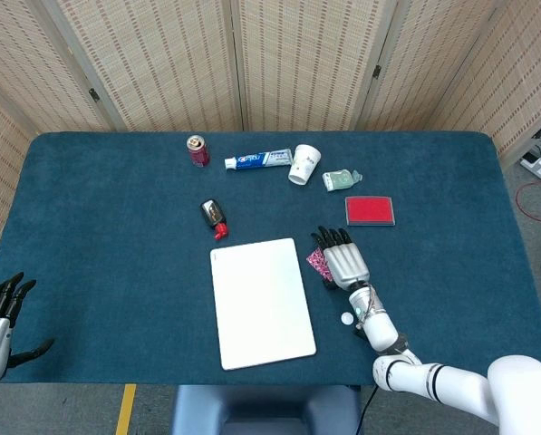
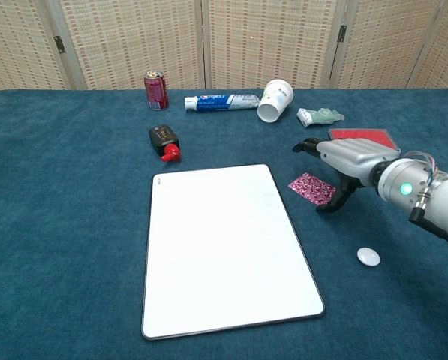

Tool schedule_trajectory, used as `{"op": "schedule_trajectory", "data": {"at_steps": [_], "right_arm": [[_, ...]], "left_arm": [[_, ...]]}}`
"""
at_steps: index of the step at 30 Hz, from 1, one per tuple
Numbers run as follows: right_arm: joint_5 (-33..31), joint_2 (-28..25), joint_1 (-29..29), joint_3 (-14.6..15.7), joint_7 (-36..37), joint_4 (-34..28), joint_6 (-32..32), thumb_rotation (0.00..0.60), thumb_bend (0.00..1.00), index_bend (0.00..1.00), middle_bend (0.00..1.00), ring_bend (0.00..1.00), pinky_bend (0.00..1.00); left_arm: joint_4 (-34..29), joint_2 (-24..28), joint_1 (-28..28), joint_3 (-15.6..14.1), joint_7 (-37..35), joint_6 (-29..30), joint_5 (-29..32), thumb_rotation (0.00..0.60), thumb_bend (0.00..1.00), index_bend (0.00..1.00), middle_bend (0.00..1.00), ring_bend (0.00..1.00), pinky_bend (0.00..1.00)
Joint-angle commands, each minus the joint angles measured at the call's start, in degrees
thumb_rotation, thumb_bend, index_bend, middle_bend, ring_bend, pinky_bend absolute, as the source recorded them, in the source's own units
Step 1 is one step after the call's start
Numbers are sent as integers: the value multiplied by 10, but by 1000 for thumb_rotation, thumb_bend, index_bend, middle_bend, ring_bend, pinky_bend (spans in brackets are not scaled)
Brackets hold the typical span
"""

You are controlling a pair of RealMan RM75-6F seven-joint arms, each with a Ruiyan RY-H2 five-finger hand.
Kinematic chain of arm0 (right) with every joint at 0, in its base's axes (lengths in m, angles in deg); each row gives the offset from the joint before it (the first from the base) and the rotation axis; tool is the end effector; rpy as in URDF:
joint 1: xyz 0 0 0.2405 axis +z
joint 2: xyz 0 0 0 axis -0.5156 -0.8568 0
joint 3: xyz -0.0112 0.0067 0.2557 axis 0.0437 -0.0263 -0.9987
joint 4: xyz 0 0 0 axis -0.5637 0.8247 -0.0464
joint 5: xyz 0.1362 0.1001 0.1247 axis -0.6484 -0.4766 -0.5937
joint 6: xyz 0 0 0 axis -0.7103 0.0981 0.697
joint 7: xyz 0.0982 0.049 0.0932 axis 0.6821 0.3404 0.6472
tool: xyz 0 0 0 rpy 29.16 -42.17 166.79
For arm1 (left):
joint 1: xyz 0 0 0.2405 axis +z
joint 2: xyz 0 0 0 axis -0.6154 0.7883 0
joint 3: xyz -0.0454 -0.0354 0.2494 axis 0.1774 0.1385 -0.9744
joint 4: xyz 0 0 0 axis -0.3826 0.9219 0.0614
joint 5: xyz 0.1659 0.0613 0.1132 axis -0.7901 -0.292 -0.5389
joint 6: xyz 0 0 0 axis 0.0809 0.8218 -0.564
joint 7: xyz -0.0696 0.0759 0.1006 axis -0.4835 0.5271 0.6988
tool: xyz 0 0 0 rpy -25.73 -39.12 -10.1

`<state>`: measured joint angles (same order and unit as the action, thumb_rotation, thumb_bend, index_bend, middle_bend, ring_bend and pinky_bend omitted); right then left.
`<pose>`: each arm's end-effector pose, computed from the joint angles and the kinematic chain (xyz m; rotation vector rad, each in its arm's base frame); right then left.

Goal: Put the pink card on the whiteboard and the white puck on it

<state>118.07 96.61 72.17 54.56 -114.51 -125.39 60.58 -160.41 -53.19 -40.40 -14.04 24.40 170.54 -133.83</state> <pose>-0.1879 -0.3499 -0.0633 1.8027 -0.9813 0.6867 -0.3149 0.1638 0.1553 -1.3561 -0.8774 -0.9186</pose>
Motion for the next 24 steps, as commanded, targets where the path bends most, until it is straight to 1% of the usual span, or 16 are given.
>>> {"op": "schedule_trajectory", "data": {"at_steps": [1,10,13,16,20,24], "right_arm": [[-2,-6,-3,1,-1,-1,3,600,254,0,0,0,0],[-23,-32,-14,-2,2,12,9,600,253,0,0,0,0],[-18,-40,-18,-5,17,-2,12,600,253,0,0,0,0],[-2,-50,-18,-1,19,-27,17,600,253,0,0,0,0],[0,-46,-11,0,10,-47,17,600,253,0,0,0,0],[-13,-32,-2,-1,1,-39,7,600,253,0,0,0,0]], "left_arm": [[0,-1,0,1,-1,0,0,600,141,136,74,109,0],[-1,-2,-1,0,2,0,-3,600,142,136,74,109,0],[-2,-2,0,0,3,1,-3,600,141,136,74,109,0],[-4,-2,-1,-1,4,0,-5,600,142,136,74,109,0],[-5,-2,0,-1,5,3,-7,600,142,136,74,109,0],[-3,-1,1,-1,3,3,-5,600,142,136,74,109,0]]}}
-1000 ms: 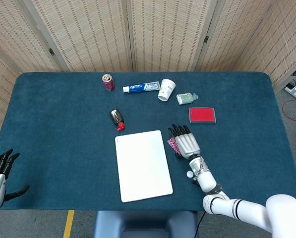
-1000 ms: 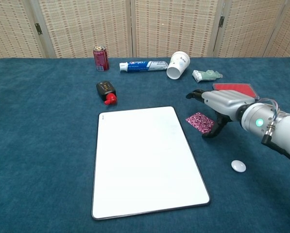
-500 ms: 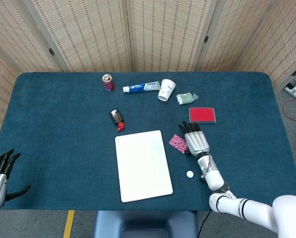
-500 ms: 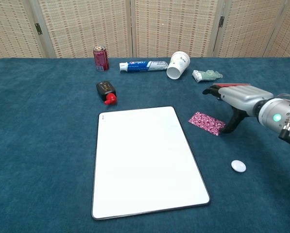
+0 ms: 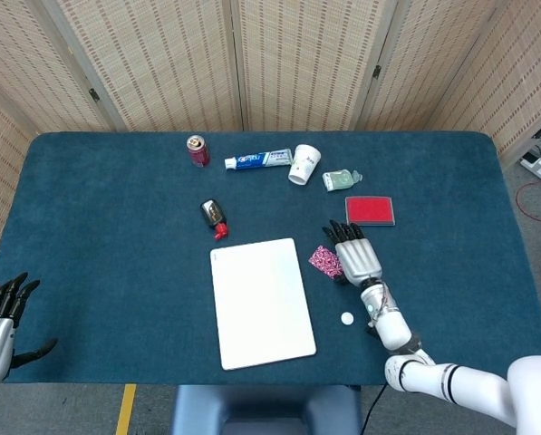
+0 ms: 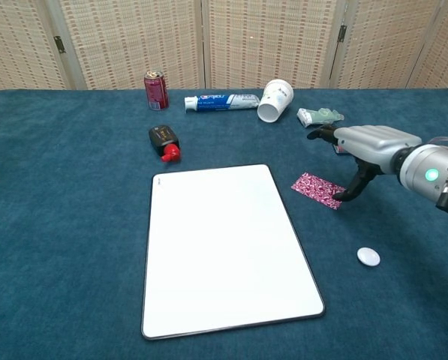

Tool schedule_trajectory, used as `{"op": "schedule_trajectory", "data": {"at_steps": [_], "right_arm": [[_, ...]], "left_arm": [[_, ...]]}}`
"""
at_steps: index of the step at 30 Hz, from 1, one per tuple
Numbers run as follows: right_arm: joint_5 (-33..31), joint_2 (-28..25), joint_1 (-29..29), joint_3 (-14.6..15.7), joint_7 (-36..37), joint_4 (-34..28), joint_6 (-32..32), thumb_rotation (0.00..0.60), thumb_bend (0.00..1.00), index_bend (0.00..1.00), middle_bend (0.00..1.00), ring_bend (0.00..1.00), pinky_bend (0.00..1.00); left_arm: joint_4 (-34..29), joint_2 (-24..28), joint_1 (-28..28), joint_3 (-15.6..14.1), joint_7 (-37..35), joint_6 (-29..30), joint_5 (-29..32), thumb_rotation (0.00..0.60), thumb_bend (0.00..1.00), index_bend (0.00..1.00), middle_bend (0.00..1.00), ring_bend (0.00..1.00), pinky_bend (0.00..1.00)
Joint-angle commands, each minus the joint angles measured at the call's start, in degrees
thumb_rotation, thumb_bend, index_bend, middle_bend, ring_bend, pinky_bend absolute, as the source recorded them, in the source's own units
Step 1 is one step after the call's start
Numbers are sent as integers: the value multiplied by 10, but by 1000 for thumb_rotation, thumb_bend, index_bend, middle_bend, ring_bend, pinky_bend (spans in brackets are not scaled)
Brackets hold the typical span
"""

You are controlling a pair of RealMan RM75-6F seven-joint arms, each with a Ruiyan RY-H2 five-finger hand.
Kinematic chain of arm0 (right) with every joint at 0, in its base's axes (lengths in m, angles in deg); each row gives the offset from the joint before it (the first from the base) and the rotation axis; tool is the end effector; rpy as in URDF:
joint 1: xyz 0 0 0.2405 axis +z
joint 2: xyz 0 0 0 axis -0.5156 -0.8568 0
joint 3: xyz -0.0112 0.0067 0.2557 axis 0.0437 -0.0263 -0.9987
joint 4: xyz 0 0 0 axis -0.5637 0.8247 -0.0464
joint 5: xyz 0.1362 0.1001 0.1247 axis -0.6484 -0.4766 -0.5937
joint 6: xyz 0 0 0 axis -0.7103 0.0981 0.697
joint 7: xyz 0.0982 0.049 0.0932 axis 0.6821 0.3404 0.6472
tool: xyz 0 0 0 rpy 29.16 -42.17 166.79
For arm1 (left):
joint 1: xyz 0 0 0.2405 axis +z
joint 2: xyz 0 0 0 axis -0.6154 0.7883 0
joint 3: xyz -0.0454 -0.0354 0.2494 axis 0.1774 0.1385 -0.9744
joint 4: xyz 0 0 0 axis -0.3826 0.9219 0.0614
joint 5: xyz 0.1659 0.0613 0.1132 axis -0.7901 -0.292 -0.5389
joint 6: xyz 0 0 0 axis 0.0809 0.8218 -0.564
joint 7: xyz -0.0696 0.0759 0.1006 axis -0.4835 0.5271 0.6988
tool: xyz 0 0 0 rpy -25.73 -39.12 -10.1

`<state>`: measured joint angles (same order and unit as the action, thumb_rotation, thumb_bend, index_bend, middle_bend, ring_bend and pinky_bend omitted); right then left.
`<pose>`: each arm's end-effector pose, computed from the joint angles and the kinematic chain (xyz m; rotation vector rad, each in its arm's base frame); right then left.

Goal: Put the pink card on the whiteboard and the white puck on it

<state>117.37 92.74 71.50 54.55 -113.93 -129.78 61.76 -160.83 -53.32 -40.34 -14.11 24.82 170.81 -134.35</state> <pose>-0.1905 -0.3495 -0.0440 1.7764 -0.9970 0.7048 -0.3121 0.1632 0.1539 -1.3608 -0.8739 -0.9264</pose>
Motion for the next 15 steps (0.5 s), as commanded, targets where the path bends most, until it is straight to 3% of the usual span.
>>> {"op": "schedule_trajectory", "data": {"at_steps": [1,15], "right_arm": [[-8,11,7,-1,-7,8,-6,600,253,0,0,0,0],[-34,39,24,-1,-24,49,-15,600,253,0,0,0,0]], "left_arm": [[2,0,1,-1,-2,1,1,600,142,136,74,109,0],[13,-3,6,-2,-11,1,5,600,141,136,74,109,0]]}}
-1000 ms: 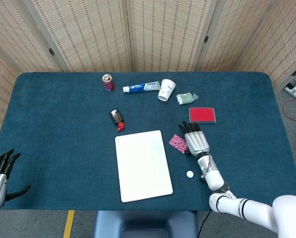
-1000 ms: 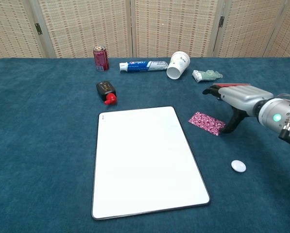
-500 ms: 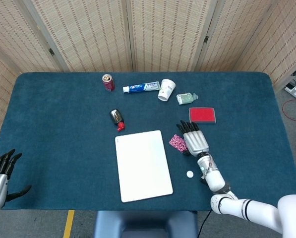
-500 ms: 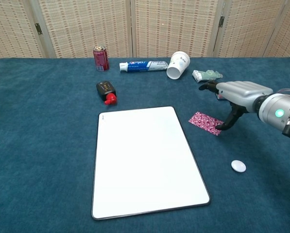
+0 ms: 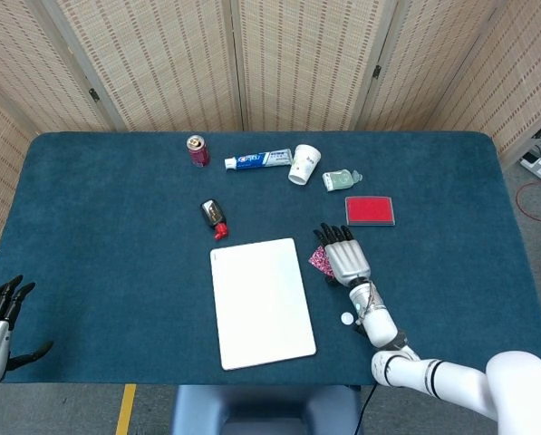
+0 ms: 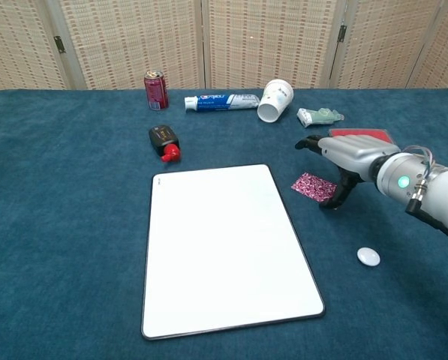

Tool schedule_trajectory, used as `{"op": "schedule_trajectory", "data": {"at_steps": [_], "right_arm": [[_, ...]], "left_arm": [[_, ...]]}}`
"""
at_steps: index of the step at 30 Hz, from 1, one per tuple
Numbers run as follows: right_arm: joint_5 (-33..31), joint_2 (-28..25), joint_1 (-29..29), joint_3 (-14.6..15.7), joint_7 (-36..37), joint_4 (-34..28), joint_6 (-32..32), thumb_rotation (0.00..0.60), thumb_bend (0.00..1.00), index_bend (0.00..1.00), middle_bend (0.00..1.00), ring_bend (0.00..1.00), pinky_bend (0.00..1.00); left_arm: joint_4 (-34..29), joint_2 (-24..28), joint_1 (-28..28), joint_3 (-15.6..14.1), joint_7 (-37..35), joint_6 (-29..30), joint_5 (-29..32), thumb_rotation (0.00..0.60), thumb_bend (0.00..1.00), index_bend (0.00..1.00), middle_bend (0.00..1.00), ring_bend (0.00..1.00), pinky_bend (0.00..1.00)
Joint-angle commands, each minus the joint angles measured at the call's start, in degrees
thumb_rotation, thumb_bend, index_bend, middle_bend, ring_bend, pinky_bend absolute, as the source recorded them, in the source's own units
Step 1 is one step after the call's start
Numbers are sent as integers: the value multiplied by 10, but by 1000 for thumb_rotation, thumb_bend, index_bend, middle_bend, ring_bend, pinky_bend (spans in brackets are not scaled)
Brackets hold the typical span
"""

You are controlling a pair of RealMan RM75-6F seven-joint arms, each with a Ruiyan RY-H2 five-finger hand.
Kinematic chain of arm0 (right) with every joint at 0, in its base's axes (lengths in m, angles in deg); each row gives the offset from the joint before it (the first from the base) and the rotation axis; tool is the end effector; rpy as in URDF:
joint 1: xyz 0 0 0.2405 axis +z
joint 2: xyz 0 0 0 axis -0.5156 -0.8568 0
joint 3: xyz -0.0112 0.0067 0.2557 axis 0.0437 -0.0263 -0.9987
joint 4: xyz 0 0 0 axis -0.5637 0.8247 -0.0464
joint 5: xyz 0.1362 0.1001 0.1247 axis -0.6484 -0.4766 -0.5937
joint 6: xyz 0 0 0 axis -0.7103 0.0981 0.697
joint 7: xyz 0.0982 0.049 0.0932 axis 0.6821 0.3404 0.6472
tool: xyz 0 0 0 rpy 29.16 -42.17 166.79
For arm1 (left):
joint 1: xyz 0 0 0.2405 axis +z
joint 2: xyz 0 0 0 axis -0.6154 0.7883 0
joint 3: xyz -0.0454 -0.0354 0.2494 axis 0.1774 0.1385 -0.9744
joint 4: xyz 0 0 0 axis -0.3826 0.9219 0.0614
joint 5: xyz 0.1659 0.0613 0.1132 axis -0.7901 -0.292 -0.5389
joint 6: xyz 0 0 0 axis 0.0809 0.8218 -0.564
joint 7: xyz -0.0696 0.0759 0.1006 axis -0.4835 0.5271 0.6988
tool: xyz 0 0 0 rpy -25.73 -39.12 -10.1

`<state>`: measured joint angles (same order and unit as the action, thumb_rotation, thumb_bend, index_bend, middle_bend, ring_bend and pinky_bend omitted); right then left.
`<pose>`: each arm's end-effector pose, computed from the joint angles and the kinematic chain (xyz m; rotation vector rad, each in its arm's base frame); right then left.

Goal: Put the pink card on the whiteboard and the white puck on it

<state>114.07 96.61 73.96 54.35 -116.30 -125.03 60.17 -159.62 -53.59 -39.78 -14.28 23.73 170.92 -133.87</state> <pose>-0.1857 -0.3573 -0.0629 1.7887 -0.9933 0.6581 -0.3185 0.1596 0.1546 -1.3474 -0.8852 -0.9158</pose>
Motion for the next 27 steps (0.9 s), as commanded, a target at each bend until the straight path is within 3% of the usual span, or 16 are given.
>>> {"op": "schedule_trajectory", "data": {"at_steps": [1,14,18,27], "right_arm": [[-2,-1,-1,1,0,3,1,600,253,0,0,0,0],[-24,-27,-13,-4,6,30,4,600,253,0,0,0,0],[-19,-43,-19,-6,16,10,10,600,250,10,0,0,0],[-32,-81,-29,1,7,-75,19,600,237,257,10,0,0]], "left_arm": [[1,0,0,0,0,-1,1,600,141,136,74,109,0],[0,-1,0,-1,2,0,-3,600,141,136,74,109,0],[0,-1,1,-1,2,1,-5,600,141,136,74,109,0],[0,-2,0,-2,-2,4,-12,600,141,137,74,109,0]]}}
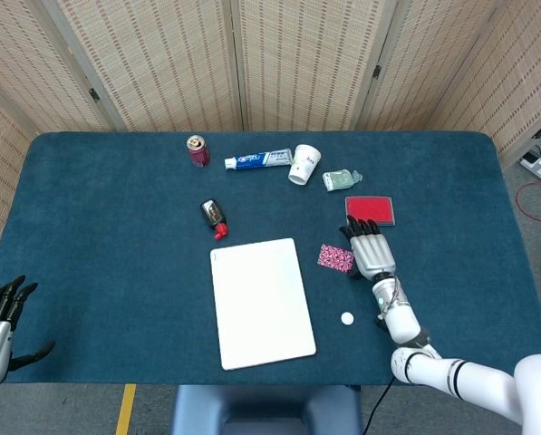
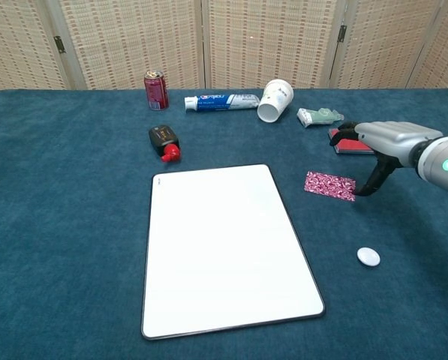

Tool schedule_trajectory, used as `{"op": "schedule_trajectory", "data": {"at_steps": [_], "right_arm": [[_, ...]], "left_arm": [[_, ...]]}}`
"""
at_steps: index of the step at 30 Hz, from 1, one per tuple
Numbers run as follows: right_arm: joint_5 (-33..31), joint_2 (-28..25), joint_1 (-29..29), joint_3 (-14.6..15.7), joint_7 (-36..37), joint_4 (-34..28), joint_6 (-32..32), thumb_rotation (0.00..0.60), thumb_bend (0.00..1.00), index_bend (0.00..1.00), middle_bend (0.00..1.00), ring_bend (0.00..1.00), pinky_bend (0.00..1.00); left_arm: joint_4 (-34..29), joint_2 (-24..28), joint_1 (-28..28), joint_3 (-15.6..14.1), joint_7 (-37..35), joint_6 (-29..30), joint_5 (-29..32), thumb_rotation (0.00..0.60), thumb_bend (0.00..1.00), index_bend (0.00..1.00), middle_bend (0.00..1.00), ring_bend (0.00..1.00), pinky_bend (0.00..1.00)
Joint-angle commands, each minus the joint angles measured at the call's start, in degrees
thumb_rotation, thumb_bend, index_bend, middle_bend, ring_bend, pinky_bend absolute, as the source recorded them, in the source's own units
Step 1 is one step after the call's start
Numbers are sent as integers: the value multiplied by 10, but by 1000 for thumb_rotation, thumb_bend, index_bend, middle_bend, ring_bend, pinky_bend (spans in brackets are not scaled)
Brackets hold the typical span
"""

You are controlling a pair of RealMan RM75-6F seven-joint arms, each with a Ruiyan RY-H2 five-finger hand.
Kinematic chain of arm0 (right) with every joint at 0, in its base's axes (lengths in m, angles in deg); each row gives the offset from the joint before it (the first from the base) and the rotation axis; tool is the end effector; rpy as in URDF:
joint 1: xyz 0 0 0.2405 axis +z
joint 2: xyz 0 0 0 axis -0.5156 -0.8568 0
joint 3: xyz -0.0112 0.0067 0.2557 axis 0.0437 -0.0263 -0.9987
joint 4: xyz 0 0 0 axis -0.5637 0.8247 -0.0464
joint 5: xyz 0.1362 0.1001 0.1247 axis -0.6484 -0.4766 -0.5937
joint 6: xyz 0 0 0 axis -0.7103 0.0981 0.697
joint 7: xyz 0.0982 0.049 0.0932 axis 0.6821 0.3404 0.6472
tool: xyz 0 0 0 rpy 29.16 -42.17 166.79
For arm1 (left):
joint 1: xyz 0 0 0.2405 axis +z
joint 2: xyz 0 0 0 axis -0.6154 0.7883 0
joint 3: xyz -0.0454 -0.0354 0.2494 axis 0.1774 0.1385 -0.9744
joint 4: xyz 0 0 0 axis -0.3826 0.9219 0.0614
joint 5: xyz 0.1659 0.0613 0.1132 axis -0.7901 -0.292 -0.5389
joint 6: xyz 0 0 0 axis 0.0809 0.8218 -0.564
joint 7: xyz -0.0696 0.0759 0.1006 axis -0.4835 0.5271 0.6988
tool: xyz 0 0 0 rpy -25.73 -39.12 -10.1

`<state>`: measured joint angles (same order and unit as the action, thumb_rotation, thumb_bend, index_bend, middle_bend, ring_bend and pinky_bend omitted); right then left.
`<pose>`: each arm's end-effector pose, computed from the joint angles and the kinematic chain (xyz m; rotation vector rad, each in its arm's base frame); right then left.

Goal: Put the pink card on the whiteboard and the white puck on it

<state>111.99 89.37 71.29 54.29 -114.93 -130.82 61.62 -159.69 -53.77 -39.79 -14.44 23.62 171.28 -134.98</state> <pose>-0.2100 -0.3570 -0.0233 1.7025 -1.0371 0.6443 -0.3153 0.1590 0.1528 -1.3602 -0.8803 -0.9332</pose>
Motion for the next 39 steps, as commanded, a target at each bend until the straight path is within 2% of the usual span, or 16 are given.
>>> {"op": "schedule_trajectory", "data": {"at_steps": [1,13,23,39], "right_arm": [[-18,-9,-2,1,-11,-20,6,600,238,287,17,0,0],[-104,14,19,-11,-62,-23,21,600,238,303,50,0,0],[-172,23,50,-21,-91,-8,0,600,238,303,50,0,0],[-227,27,82,-18,-96,9,-32,600,238,303,50,0,0]], "left_arm": [[1,-1,0,-1,-1,0,-1,600,141,137,74,109,0],[13,-5,-2,-4,-11,-3,-6,600,142,136,74,109,0],[18,-7,-4,-4,-15,-7,-4,600,141,136,74,109,0],[24,-10,-4,-4,-17,-12,1,600,141,137,74,109,0]]}}
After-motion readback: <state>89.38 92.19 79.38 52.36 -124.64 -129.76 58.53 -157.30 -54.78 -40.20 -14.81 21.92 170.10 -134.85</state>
